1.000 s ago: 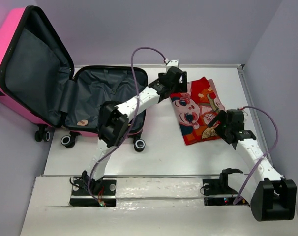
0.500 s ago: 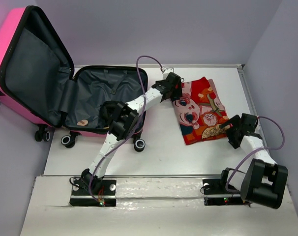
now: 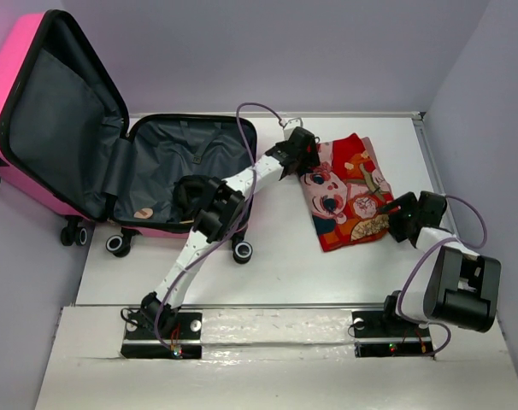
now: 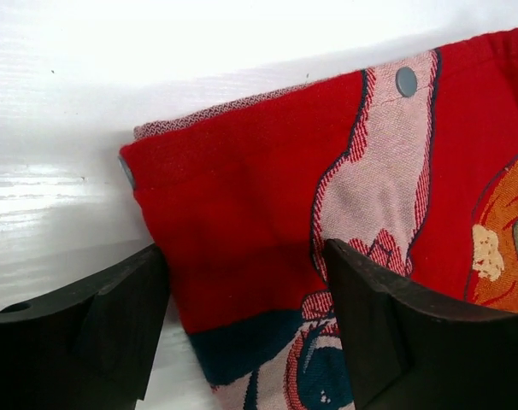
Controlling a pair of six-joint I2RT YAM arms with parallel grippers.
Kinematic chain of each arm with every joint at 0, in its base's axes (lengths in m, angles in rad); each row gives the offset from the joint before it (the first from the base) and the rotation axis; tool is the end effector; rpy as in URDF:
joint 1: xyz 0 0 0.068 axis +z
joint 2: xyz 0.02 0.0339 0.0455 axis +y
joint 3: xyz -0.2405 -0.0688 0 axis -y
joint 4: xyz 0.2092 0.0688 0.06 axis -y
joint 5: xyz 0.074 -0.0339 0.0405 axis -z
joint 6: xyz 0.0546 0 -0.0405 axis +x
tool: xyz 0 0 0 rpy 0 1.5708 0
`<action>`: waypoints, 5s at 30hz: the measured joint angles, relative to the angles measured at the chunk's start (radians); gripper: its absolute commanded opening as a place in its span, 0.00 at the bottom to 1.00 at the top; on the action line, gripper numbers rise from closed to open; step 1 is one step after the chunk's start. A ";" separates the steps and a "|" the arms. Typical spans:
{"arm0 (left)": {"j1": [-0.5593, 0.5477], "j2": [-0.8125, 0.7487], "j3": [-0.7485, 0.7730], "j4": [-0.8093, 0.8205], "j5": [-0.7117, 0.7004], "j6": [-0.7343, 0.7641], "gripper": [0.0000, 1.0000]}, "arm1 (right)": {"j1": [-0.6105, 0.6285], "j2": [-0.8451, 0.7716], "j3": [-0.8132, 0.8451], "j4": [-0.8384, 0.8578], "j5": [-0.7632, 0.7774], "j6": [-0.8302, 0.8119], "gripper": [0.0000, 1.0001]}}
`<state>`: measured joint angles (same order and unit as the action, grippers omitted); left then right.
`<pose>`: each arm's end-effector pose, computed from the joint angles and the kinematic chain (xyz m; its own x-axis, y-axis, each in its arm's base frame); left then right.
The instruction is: Pack the luggage
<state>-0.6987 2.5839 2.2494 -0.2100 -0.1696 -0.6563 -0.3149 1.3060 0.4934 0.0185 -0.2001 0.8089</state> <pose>0.4276 -0.3472 0.1626 -0.6336 -0.2532 -0.7310 0.1727 0.8748 -0.4527 0.2257 -0.0621 0.1440 -0.3444 0.8579 -0.3813 0.6088 0.5132 0.6050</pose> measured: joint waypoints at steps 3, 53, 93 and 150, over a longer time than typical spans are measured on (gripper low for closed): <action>0.002 0.000 -0.025 0.044 0.009 -0.016 0.53 | 0.000 0.030 -0.005 0.025 -0.006 0.008 0.41; 0.752 -0.775 -0.442 -0.011 0.128 0.219 0.24 | 1.096 0.611 1.062 -0.011 0.086 -0.084 0.20; 0.605 -1.885 -1.146 -0.357 -0.736 0.251 0.91 | 1.107 0.080 0.699 -0.218 0.095 -0.410 0.70; -0.529 -1.588 -1.333 -0.344 -0.932 0.478 0.99 | 0.944 0.593 0.912 -0.175 0.079 -0.227 0.17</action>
<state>-1.2274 0.9962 0.9165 -0.5537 -1.1011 -0.1787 0.6289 1.8992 1.4052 -0.1562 -0.1211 0.5816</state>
